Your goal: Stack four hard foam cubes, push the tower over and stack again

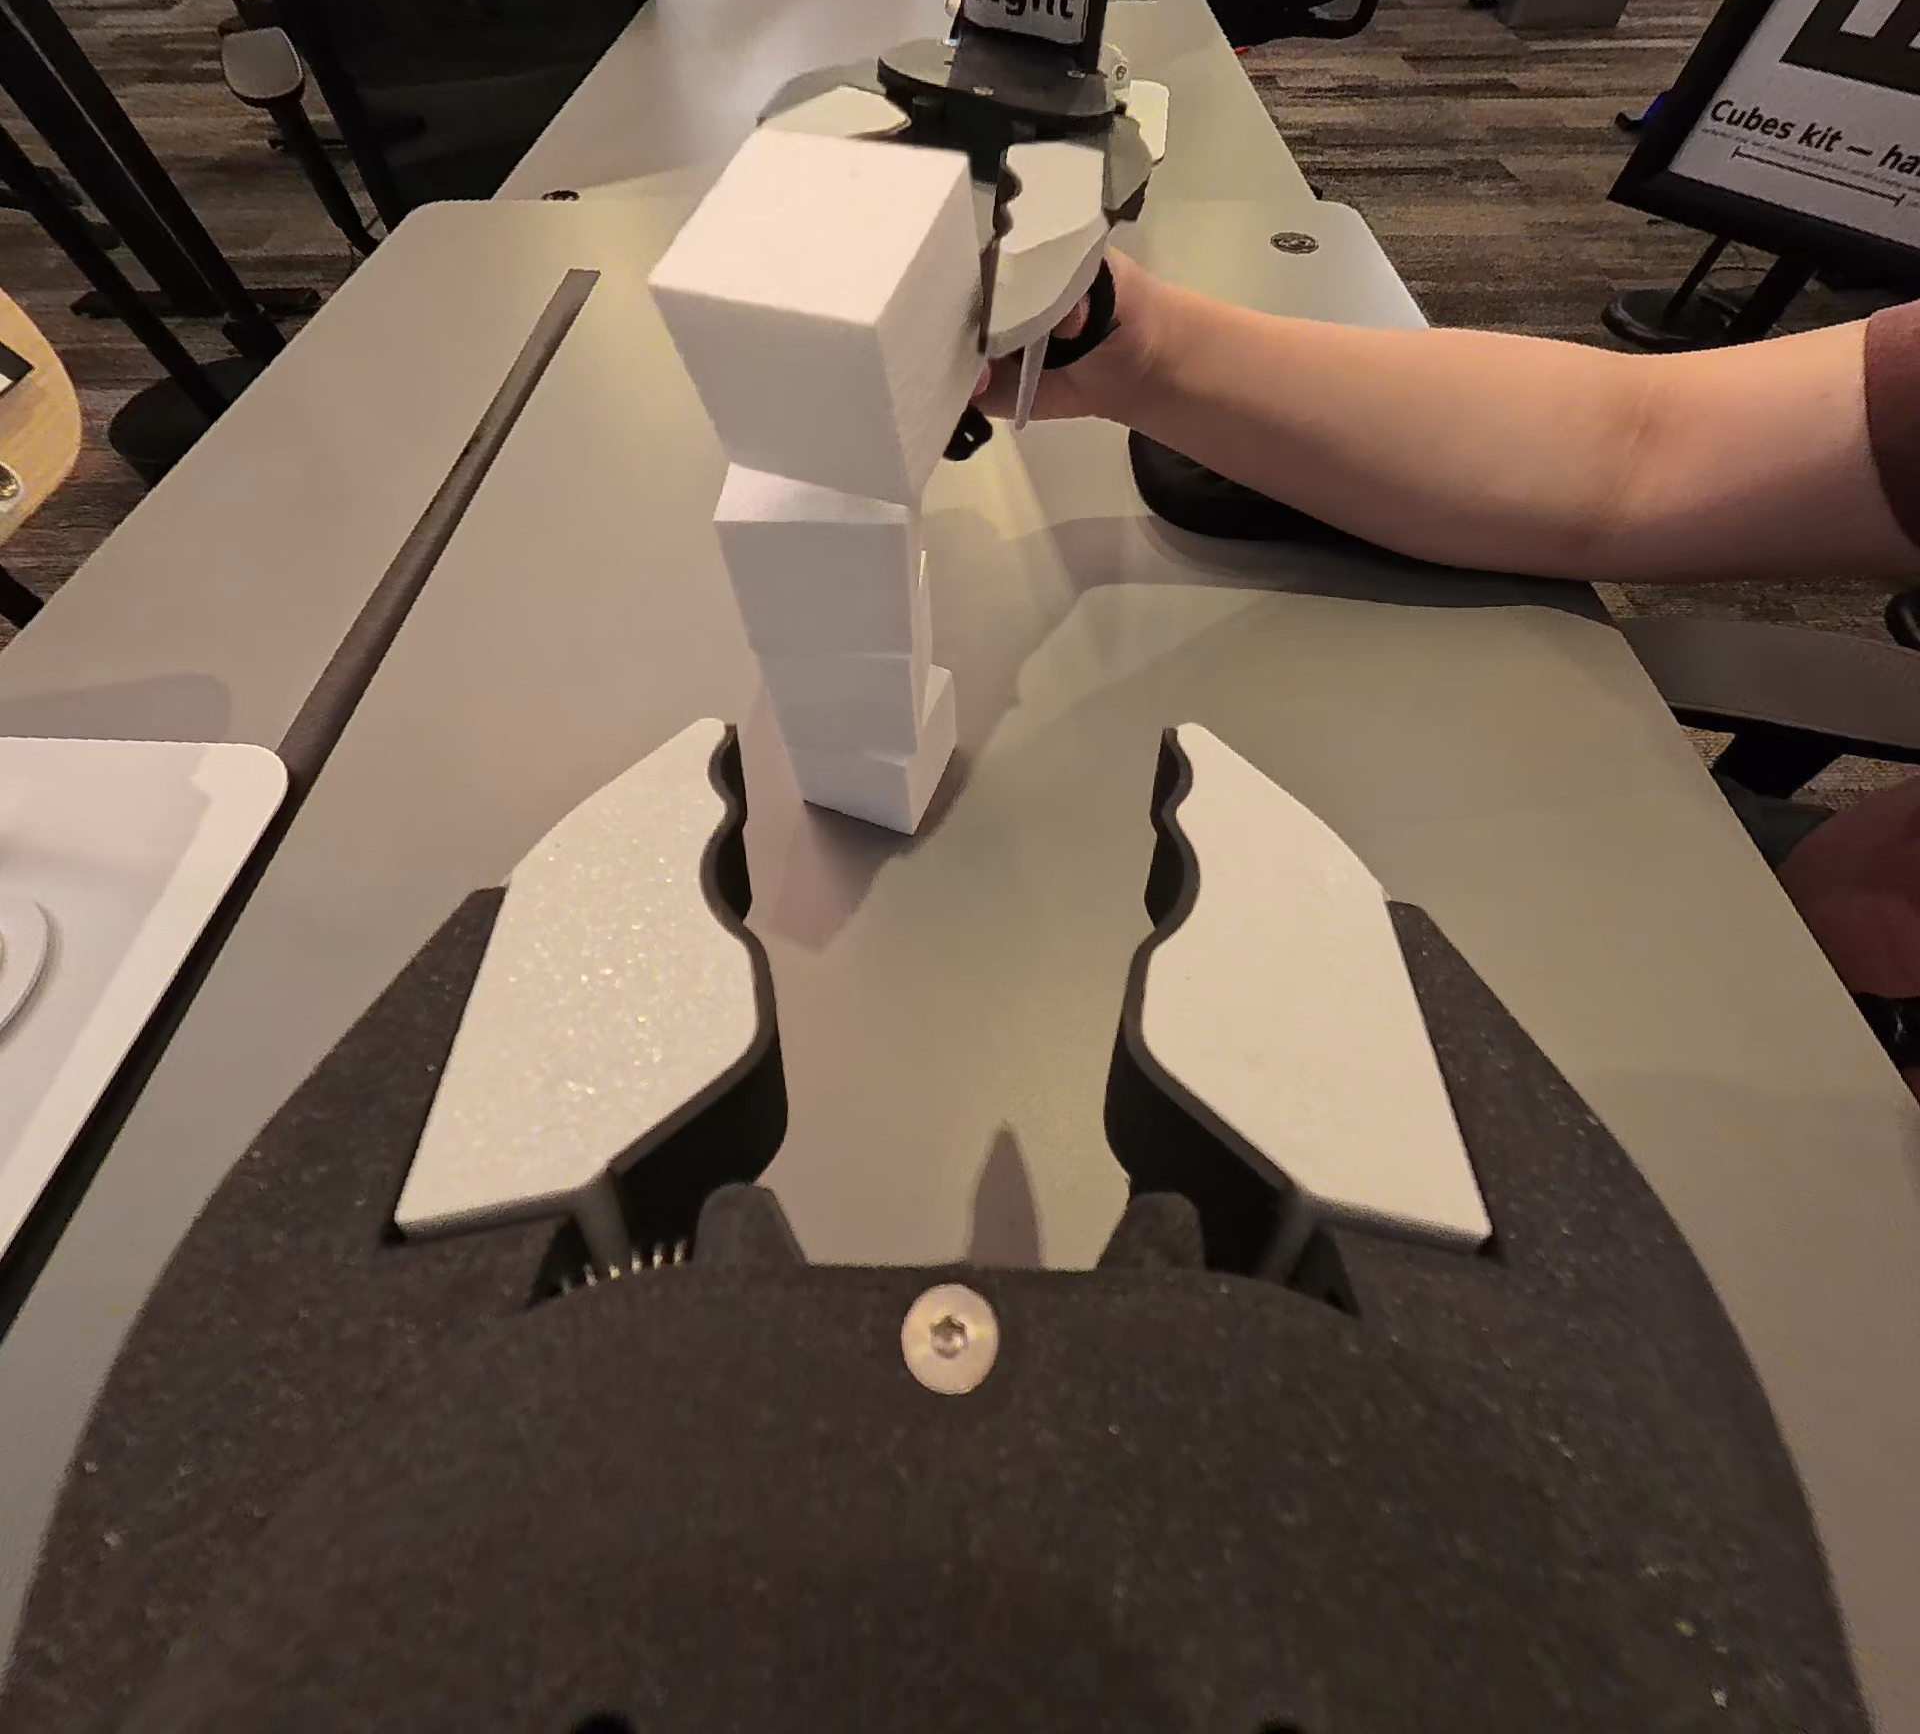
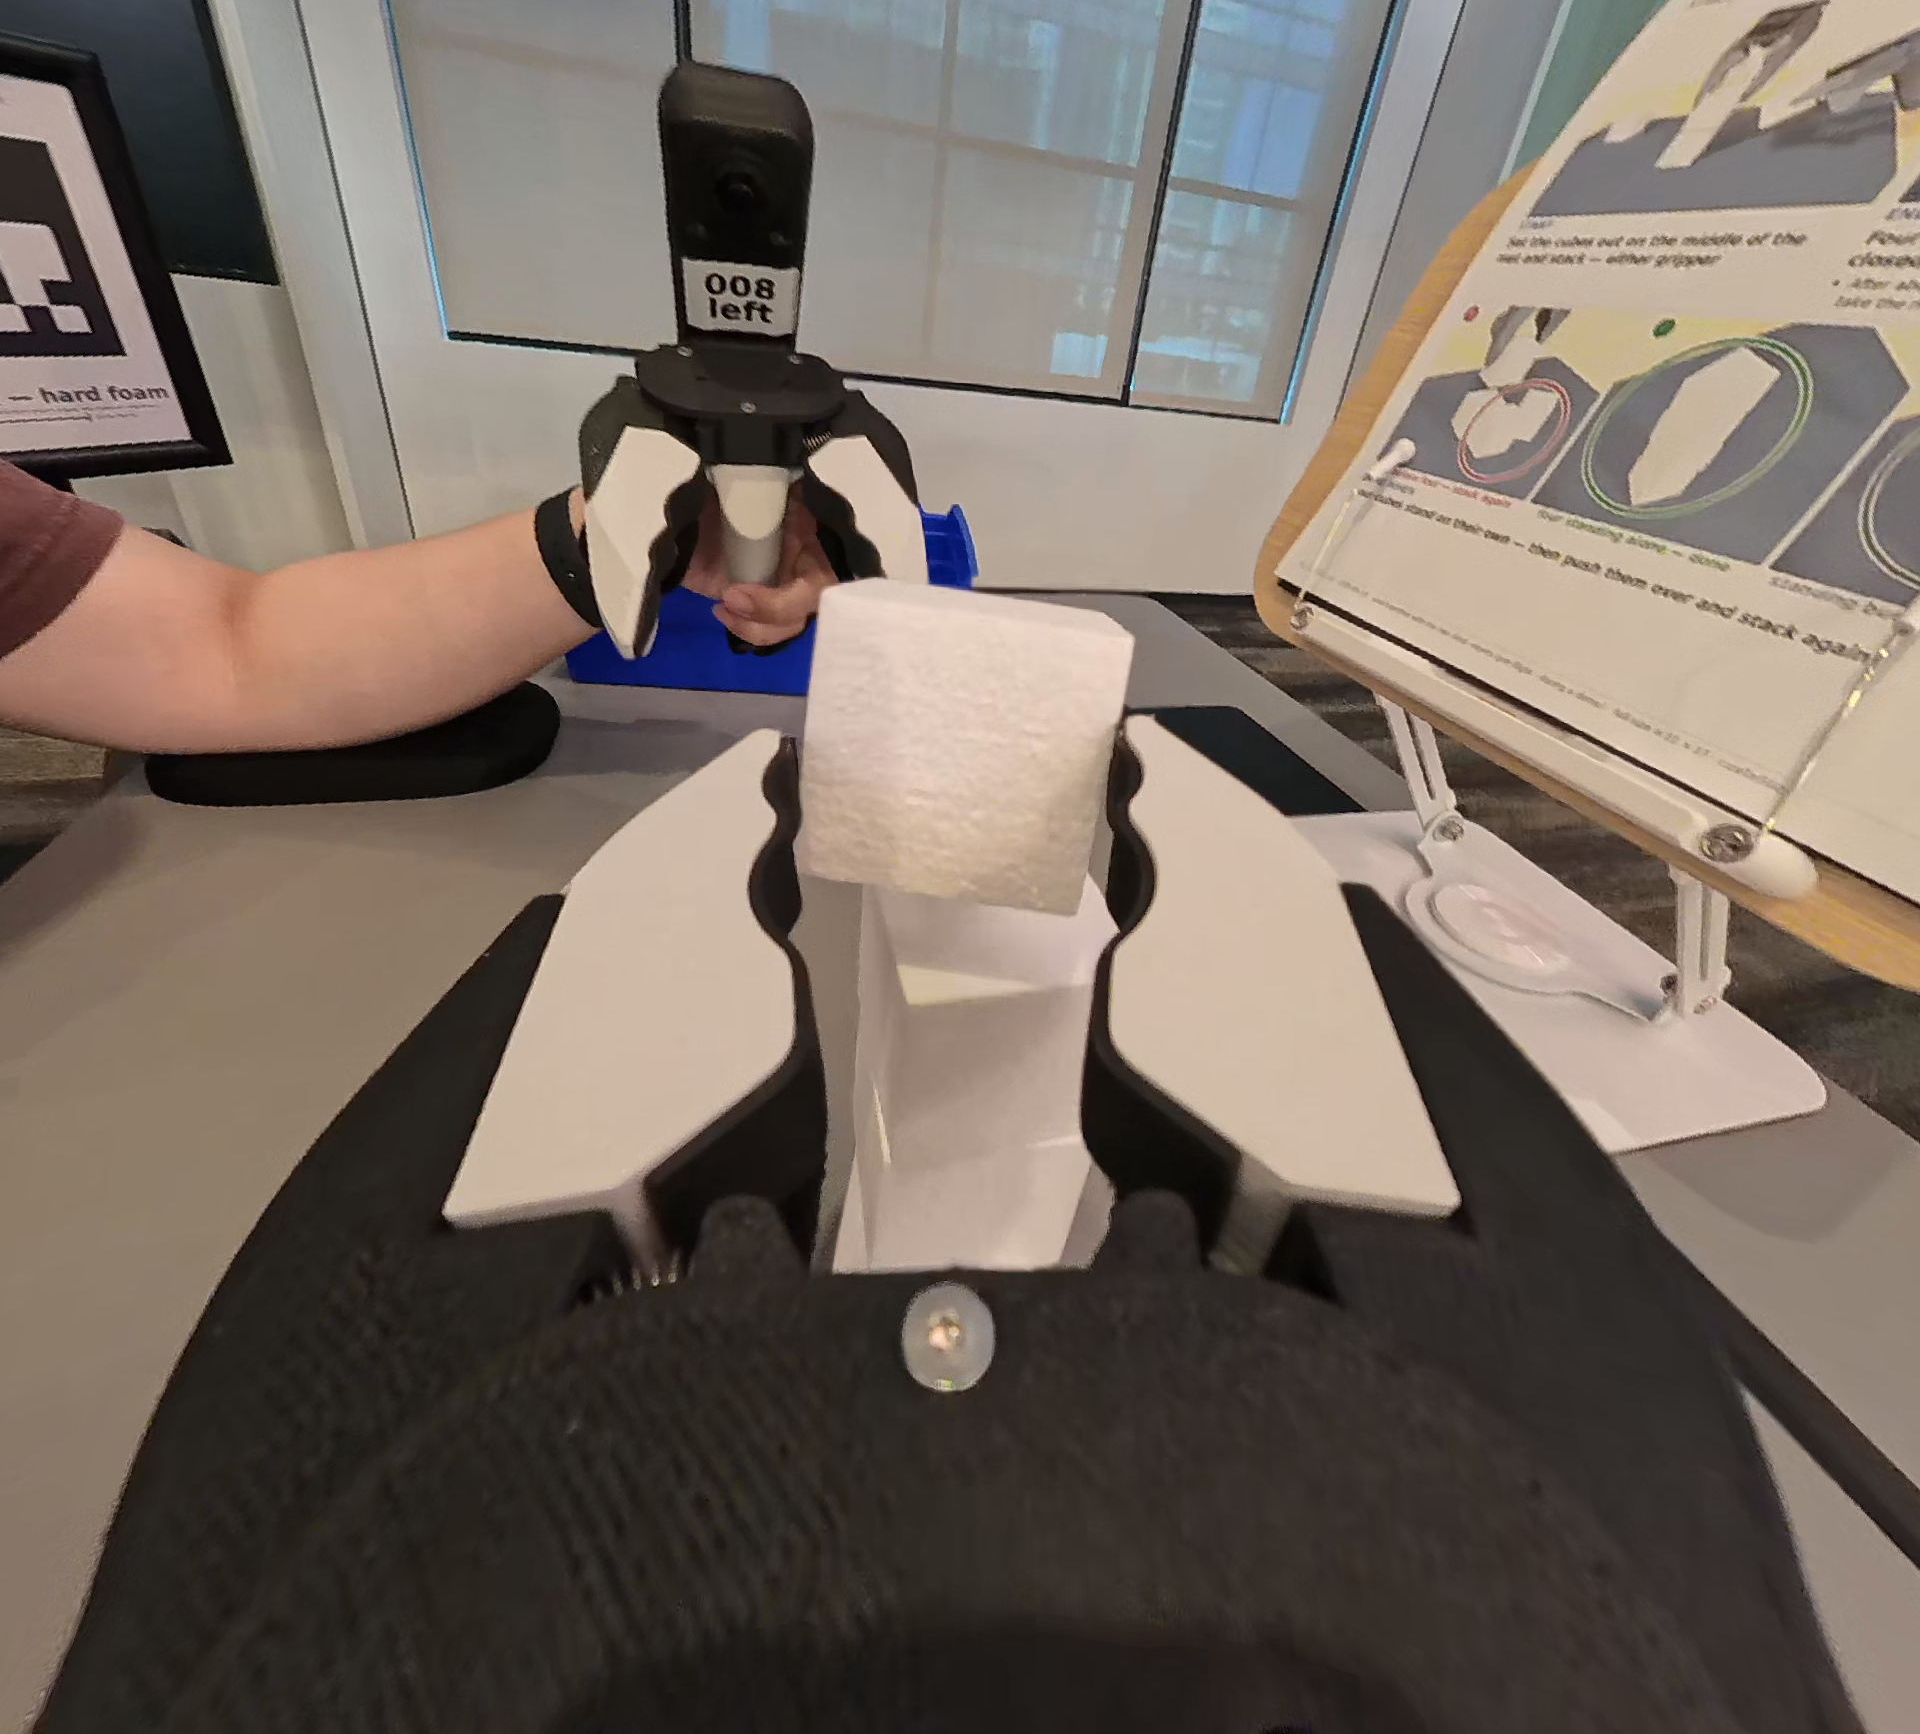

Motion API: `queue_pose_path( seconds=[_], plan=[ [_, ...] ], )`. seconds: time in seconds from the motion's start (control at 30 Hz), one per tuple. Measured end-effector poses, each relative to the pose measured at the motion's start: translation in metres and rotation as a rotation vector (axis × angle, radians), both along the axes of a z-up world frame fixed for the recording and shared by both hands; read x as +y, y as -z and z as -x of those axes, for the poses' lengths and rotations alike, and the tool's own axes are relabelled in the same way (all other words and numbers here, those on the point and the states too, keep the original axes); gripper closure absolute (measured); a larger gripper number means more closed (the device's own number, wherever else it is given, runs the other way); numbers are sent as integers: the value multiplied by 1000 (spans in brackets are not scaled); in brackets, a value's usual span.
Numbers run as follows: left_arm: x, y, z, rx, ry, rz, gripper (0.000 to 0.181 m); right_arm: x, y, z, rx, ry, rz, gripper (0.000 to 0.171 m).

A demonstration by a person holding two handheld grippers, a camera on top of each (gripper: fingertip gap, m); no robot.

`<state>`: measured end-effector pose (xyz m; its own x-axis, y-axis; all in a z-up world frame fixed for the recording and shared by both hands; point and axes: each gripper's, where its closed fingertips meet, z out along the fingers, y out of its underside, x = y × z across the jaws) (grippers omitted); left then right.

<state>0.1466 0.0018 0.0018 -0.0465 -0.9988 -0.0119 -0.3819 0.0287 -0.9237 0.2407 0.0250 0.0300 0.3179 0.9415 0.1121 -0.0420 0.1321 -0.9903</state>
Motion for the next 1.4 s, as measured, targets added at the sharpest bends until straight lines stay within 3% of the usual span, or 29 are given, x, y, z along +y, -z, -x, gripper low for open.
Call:
queue_pose_path(
  seconds=[0.2,0.37,1.4],
  plan=[
    [-1,1,-1,9,5,2,106,-2,-15,-5,142,-178,-22,114],
    [0,4,0,14,5,5,106,6,5,-5,138,-263,34,114],
    [-3,17,-6,56,25,22,105,7,15,-11,126,-253,5,109]
  ],
)
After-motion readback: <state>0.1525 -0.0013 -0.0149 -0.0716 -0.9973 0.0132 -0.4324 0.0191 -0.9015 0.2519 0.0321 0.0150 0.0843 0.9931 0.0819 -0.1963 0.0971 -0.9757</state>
